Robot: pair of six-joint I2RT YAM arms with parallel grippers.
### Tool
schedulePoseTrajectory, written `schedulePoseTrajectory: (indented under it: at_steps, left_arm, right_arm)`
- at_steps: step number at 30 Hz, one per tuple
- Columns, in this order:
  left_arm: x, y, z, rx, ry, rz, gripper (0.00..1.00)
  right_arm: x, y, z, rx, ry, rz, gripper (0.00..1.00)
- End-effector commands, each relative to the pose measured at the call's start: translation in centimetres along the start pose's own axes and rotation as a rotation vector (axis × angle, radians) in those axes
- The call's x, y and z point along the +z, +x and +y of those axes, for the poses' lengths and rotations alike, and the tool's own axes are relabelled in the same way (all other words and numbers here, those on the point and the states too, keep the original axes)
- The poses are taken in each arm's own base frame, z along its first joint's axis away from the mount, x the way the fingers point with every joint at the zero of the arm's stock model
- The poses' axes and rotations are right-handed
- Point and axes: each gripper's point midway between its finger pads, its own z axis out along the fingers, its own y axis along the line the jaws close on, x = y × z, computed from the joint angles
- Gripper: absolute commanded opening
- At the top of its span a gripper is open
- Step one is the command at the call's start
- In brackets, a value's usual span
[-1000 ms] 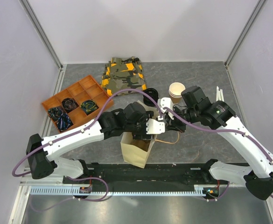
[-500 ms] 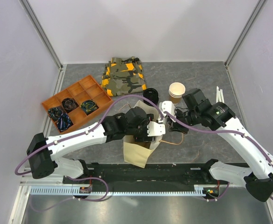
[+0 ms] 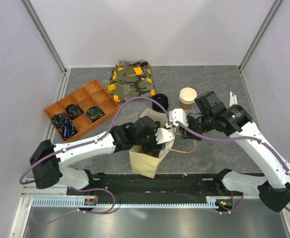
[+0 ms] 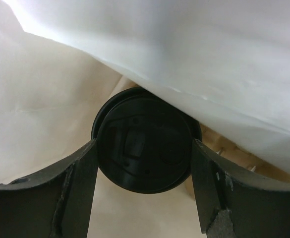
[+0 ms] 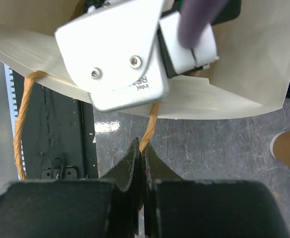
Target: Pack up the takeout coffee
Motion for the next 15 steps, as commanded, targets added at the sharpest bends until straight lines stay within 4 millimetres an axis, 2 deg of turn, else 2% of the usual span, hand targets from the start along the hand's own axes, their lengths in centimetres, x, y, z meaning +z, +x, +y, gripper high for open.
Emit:
schedulePoseTrajectory:
  at_steps: [1,11,15]
  left_arm:
    - [1.1,1.8,-0.9,-0.098,0.024,0.074,0.22]
    - [2.2,3.7,-2.3,-0.198,0.053,0.165,0.22]
    - [2.4,4.4,-3.7,-0.229,0.114,0.192,0.22]
  right_arm:
    - [-0.9,-1.0,0.9,-0.052,-0.041,-0.027,0.0]
    - [-1.3,0.2,1.1,-0.078,-0.019,-0.021,0.0]
    - [-1.5,0.5,1.3,-0.079,-0.015,-0.022,0.0]
